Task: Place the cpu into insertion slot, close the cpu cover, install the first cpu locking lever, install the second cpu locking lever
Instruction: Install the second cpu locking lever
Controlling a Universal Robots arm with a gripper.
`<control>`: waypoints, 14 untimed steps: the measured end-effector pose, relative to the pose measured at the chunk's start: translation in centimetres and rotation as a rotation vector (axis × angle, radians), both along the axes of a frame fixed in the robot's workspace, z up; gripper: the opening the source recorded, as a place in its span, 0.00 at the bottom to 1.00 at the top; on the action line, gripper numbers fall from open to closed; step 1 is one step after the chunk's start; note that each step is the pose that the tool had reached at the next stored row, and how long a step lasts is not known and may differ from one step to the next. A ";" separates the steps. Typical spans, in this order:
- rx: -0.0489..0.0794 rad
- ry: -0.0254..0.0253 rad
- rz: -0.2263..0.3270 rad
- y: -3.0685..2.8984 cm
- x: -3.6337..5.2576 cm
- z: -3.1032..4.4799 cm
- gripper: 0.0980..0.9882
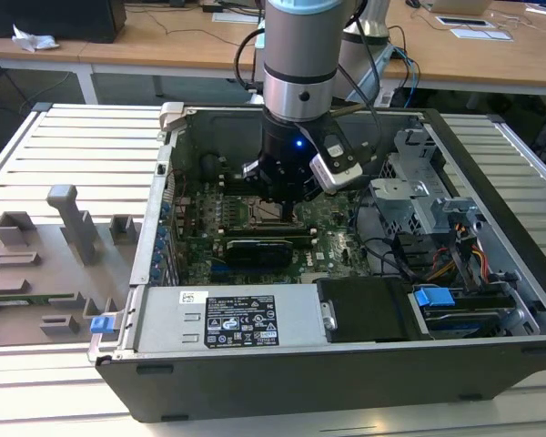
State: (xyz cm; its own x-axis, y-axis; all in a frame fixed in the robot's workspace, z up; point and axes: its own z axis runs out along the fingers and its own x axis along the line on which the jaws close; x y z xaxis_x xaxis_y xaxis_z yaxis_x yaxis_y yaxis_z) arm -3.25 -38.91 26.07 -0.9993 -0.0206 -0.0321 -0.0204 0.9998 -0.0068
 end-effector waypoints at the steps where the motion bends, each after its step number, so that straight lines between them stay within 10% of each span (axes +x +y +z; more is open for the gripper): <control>1: 0.000 0.0000 0.000 -0.29 0.00 -0.01 0.01; 8: 0.030 0.0002 0.000 -0.43 0.00 -0.51 0.01; 11: 0.147 0.0001 0.000 -0.43 0.00 -0.53 0.01; 13: 0.255 0.0001 0.000 -0.43 0.00 -0.53 0.01; 14: 0.255 0.0001 0.000 -0.43 0.00 -0.56 0.01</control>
State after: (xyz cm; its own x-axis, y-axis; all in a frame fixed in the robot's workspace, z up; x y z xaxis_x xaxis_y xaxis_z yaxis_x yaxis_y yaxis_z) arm -3.25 -39.35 25.52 -0.9993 -0.0117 -0.0361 -0.0203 0.9690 0.2461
